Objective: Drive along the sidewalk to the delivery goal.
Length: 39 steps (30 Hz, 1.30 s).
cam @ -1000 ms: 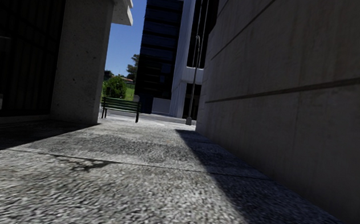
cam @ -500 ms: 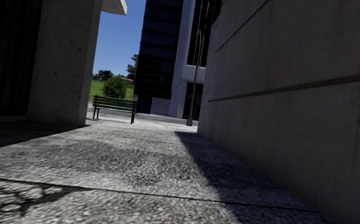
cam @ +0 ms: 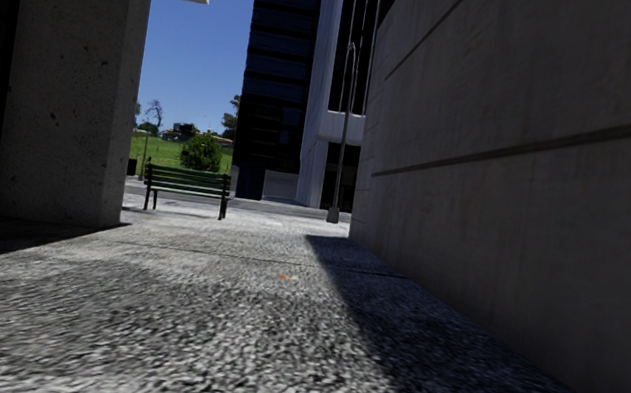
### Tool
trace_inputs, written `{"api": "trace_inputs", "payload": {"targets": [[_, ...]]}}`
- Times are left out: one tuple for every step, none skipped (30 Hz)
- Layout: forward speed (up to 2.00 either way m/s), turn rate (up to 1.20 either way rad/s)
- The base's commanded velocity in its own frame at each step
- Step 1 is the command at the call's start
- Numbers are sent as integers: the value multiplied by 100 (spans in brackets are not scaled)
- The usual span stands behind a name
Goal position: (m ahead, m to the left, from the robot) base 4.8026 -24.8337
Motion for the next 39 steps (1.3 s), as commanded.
{"api": "trace_inputs", "payload": {"targets": [[200,0],[200,0],[200,0],[200,0],[200,0],[200,0],[200,0],[200,0],[200,0],[200,0],[200,0],[200,0],[200,0],[200,0],[200,0],[200,0],[200,0],[200,0],[200,0],[200,0],[200,0],[200,0],[200,0],[200,0],[200,0],[200,0],[200,0],[200,0],[200,0],[200,0],[200,0],[200,0],[200,0],[200,0],[200,0],[200,0],[200,0],[200,0],[200,0]]}}
